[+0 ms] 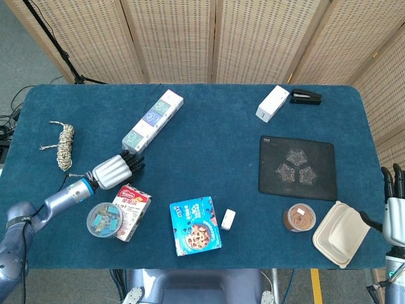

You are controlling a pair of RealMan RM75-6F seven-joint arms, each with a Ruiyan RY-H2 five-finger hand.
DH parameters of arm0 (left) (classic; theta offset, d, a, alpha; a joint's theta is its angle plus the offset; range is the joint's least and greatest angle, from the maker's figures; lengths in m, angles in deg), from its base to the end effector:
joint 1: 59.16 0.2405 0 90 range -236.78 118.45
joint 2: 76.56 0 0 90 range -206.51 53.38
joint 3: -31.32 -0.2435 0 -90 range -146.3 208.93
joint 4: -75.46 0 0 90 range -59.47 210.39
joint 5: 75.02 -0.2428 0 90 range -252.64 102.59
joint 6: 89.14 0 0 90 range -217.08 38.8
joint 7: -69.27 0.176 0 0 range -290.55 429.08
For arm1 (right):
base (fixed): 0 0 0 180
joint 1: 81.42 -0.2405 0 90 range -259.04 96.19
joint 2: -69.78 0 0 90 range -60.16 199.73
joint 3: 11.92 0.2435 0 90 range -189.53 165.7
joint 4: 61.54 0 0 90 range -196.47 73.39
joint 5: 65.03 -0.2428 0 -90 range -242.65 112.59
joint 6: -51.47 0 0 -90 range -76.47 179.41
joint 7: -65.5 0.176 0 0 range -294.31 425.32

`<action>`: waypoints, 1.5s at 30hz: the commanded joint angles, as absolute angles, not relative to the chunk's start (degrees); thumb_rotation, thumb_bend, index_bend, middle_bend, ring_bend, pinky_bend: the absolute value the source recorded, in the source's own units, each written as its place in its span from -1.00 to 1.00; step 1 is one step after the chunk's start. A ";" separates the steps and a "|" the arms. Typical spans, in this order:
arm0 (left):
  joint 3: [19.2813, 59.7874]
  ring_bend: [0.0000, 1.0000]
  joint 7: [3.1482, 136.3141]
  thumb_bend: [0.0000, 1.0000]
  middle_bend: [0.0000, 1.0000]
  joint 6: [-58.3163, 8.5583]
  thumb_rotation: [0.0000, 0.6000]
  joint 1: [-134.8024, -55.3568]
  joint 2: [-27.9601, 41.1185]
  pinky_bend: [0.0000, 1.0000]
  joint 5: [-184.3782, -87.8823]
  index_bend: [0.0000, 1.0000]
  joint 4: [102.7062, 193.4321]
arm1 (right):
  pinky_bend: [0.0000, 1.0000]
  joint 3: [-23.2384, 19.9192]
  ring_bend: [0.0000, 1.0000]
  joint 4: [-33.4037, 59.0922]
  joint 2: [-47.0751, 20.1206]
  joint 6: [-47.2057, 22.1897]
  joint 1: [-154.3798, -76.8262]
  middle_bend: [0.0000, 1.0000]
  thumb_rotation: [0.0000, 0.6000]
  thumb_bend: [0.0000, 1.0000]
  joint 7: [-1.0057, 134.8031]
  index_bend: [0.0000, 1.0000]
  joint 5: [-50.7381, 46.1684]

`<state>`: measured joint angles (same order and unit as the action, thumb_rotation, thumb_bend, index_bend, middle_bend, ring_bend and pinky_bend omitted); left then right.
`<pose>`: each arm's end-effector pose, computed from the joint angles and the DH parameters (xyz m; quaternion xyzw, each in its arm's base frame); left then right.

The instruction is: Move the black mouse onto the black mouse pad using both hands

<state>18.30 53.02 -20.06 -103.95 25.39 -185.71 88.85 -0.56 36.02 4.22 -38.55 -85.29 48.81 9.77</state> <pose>-0.2575 0.4263 -0.0239 -0.9036 0.0171 -0.2336 0.3587 -0.3052 -0.2362 0.1572 0.5147 -0.3317 0.3520 0.7079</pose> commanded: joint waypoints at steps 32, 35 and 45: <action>18.41 -0.06 49.85 -0.64 -0.09 -9.00 1.00 -98.15 20.83 -0.12 -180.46 0.02 87.48 | -1.00 -0.68 -1.00 36.60 5.08 -38.63 -85.12 -1.00 1.00 -1.00 50.97 -1.00 10.22; 18.84 -0.06 48.63 -0.64 -0.09 -6.92 1.00 -96.93 19.19 -0.12 -179.71 0.02 87.62 | -1.00 -0.75 -1.00 36.74 5.14 -38.65 -85.12 -1.00 1.00 -1.00 51.10 -1.00 10.41; 22.48 -0.06 47.93 -0.64 -0.09 2.74 1.00 -99.88 16.64 -0.12 -177.37 0.02 90.77 | -1.00 -0.80 -1.00 37.17 5.43 -38.54 -85.12 -1.00 1.00 -1.00 51.93 -1.00 10.67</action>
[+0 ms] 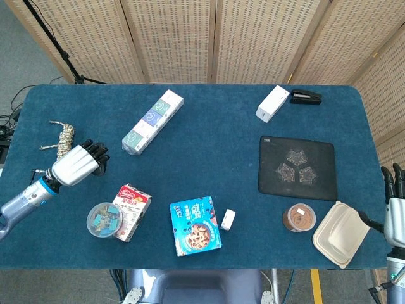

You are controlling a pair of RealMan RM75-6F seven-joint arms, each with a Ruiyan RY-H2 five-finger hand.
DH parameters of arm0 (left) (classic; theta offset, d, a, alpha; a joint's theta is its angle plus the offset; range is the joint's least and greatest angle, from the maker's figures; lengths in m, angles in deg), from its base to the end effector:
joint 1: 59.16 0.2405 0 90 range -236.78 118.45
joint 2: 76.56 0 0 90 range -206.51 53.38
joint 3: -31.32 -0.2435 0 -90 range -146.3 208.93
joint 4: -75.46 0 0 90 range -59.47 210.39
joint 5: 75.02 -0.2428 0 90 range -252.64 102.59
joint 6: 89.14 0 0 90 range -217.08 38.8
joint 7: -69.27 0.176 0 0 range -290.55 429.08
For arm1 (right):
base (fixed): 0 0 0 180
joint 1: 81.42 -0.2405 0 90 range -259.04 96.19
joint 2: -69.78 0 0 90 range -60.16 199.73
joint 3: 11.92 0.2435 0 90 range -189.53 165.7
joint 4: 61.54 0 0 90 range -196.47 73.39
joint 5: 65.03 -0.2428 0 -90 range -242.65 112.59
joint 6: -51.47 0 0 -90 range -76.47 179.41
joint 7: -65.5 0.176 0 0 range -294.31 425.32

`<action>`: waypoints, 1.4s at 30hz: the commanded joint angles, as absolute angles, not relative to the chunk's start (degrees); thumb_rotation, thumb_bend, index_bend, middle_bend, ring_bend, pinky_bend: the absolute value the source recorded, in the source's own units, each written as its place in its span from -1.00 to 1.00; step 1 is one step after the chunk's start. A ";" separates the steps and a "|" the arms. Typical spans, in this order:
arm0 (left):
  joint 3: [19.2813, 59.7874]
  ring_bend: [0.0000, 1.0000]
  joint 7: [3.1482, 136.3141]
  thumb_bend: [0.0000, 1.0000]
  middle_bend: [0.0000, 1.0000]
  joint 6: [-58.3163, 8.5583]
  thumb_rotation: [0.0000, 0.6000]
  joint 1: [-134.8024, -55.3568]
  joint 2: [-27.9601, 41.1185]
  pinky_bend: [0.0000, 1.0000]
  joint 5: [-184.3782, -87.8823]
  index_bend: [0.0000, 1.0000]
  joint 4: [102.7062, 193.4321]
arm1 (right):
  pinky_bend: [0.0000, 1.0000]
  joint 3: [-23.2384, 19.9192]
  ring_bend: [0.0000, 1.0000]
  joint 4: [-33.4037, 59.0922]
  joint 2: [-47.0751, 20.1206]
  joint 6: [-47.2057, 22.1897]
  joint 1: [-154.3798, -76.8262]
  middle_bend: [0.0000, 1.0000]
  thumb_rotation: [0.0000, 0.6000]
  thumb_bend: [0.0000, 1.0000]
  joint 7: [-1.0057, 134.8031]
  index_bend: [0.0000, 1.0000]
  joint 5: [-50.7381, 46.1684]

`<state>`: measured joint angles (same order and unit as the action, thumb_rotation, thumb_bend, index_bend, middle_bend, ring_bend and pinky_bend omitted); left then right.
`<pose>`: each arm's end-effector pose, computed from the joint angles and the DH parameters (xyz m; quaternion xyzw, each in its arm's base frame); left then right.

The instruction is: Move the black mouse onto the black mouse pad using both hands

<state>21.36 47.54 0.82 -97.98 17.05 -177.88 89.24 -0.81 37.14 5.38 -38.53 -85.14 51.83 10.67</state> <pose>-0.2639 0.4080 0.0870 -0.8296 0.0234 -0.3727 0.4150 -0.3010 -0.2349 0.1599 0.5125 -0.3419 0.3724 0.6941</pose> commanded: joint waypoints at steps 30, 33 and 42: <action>29.13 -0.10 74.29 -0.69 -0.10 -23.56 1.00 -128.13 26.96 -0.12 -180.50 0.00 117.58 | -1.00 -0.64 -1.00 36.75 6.15 -37.63 -84.97 -1.00 1.00 -1.00 53.23 -1.00 9.14; 29.53 -0.10 73.37 -0.69 -0.10 -25.37 1.00 -129.22 29.21 -0.12 -179.95 0.00 114.36 | -1.00 -0.52 -1.00 36.64 6.21 -37.56 -84.96 -1.00 1.00 -1.00 53.30 -1.00 8.81; 29.25 -0.12 69.69 -0.68 -0.12 -29.68 1.00 -130.05 34.84 -0.12 -178.05 -0.02 105.41 | -1.00 -0.16 -1.00 36.24 6.41 -37.18 -84.93 -1.00 1.00 -1.00 53.76 -1.00 7.62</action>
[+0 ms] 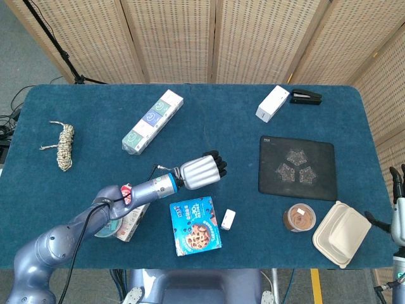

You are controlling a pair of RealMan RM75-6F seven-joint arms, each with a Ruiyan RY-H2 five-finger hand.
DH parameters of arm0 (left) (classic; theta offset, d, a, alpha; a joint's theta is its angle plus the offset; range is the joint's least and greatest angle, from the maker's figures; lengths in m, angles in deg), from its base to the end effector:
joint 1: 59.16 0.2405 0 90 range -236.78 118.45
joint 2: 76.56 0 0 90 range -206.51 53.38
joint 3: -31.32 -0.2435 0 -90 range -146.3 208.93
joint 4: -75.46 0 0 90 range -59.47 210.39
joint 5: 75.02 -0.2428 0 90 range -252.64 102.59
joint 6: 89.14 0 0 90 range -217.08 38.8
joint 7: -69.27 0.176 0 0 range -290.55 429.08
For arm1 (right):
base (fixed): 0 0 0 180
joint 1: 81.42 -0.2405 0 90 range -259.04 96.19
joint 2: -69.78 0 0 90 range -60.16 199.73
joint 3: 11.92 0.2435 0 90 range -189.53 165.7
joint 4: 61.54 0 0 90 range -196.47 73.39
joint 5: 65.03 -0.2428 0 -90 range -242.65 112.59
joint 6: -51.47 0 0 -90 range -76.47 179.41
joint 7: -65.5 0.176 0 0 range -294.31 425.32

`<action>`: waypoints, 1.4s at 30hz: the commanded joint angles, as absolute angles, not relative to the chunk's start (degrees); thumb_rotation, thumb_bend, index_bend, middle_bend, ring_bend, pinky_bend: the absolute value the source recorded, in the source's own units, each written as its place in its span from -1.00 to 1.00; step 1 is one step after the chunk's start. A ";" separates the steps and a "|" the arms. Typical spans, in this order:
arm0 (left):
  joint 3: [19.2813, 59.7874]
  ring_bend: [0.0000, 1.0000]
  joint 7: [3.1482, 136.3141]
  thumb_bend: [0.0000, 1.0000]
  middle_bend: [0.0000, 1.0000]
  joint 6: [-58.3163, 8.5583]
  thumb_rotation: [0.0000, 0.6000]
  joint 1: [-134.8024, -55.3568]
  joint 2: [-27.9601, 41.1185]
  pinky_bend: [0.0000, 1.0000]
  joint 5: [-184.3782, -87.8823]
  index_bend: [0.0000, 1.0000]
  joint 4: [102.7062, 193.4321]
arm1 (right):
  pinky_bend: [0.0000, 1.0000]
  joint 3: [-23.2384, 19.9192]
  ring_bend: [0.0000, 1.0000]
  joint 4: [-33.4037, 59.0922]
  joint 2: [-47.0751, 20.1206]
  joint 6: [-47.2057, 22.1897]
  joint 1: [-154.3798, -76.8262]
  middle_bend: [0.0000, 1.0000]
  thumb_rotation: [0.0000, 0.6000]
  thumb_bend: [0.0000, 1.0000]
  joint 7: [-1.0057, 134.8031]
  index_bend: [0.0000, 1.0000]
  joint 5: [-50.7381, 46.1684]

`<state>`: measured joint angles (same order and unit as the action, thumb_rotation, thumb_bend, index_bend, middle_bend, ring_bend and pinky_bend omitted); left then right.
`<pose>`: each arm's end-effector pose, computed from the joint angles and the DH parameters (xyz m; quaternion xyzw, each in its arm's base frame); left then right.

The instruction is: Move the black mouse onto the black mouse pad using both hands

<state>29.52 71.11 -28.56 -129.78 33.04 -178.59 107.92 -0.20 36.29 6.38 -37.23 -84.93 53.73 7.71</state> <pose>0.0010 0.4264 -0.1273 -0.8662 0.1364 -0.3822 0.2915 -0.3151 -0.2354 0.1679 0.4979 -0.3575 0.3616 0.7025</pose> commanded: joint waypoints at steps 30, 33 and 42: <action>30.91 -0.59 64.74 -0.75 -0.92 -21.01 1.00 -127.08 29.86 -0.13 -173.64 -1.00 108.76 | -1.00 -0.24 -1.00 36.90 6.78 -37.59 -84.71 -1.00 1.00 -1.00 53.83 -1.00 7.66; 32.02 -0.69 67.44 -0.77 -0.99 -19.20 1.00 -124.64 23.76 -0.22 -171.91 -1.00 117.67 | -1.00 -0.41 -1.00 36.93 6.83 -37.21 -84.81 -1.00 1.00 -1.00 53.69 -1.00 7.66; 32.69 -0.99 77.62 -0.84 -1.00 -20.21 1.00 -115.58 1.88 -0.64 -163.31 -1.00 151.10 | -1.00 -1.13 -1.00 37.13 7.38 -31.58 -87.27 -1.00 1.00 -1.00 53.00 -1.00 7.10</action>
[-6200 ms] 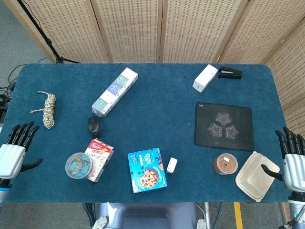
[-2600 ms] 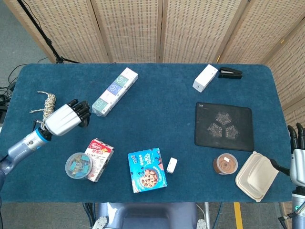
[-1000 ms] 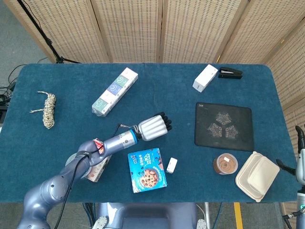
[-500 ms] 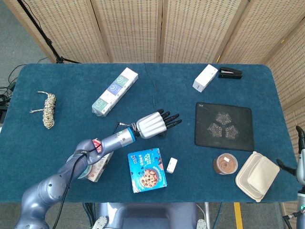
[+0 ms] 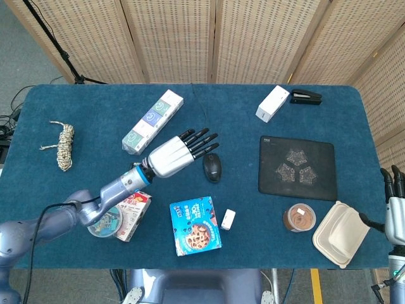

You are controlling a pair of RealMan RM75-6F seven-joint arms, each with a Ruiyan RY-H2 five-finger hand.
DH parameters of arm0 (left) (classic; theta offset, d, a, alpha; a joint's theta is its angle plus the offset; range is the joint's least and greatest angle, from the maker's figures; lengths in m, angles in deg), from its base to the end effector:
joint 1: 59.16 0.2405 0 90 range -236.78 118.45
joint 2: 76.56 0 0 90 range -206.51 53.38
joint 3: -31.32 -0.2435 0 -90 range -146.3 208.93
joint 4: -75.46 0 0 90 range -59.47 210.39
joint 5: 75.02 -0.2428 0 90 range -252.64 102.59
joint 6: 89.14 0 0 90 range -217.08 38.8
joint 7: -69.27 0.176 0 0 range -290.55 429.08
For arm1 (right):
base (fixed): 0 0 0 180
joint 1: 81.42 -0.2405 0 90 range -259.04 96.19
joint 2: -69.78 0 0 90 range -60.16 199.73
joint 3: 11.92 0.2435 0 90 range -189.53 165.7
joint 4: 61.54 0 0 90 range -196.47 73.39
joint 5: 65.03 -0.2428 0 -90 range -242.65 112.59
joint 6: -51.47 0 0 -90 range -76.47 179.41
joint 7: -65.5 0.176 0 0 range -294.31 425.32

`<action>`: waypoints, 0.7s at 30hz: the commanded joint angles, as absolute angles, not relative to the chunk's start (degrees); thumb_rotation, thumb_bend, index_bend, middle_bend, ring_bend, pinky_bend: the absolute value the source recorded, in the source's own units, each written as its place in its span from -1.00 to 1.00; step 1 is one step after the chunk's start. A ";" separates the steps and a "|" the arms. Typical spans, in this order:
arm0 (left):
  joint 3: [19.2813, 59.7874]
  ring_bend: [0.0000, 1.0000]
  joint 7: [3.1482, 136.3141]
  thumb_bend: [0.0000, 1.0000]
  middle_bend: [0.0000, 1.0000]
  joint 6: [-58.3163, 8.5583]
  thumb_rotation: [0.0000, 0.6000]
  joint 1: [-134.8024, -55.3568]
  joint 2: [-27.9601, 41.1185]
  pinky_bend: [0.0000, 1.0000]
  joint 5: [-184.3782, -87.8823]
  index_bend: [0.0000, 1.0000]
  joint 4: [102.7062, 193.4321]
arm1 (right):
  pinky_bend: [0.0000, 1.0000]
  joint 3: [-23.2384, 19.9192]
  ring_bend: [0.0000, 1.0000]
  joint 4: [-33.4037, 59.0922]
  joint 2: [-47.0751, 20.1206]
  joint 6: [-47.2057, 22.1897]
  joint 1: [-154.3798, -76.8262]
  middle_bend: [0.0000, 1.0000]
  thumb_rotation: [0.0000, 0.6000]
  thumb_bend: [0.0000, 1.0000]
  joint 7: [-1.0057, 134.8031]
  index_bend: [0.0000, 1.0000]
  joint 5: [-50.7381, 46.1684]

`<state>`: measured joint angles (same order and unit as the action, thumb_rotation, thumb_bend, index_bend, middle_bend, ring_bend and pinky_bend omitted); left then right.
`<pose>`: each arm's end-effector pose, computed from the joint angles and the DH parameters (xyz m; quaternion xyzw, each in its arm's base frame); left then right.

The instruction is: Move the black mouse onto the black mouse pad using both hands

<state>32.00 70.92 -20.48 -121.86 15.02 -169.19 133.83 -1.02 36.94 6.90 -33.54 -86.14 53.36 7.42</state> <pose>-0.0293 0.4202 -0.0358 -0.8178 -0.0079 -0.4753 0.3243 -0.3140 -0.2406 0.1562 0.5210 -0.3753 0.3481 0.6831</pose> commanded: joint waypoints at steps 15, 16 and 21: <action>29.71 -1.00 78.75 -0.95 -1.00 -11.75 1.00 -97.07 -16.21 -1.00 -151.60 -1.00 173.85 | -1.00 4.57 -1.00 41.32 7.21 -19.62 -98.57 -1.00 1.00 -1.00 42.30 -1.00 -6.13; 29.64 -1.00 78.37 -0.95 -1.00 -11.42 1.00 -96.60 -16.23 -1.00 -151.55 -1.00 173.86 | -1.00 4.71 -1.00 41.38 7.04 -19.36 -98.91 -1.00 1.00 -1.00 42.00 -1.00 -6.61; 28.38 -1.00 73.37 -0.95 -1.00 -5.67 1.00 -88.76 -15.88 -1.00 -150.61 -1.00 172.67 | -1.00 6.02 -1.00 41.02 4.34 -14.93 -104.43 -1.00 1.00 -1.00 37.92 -1.00 -12.05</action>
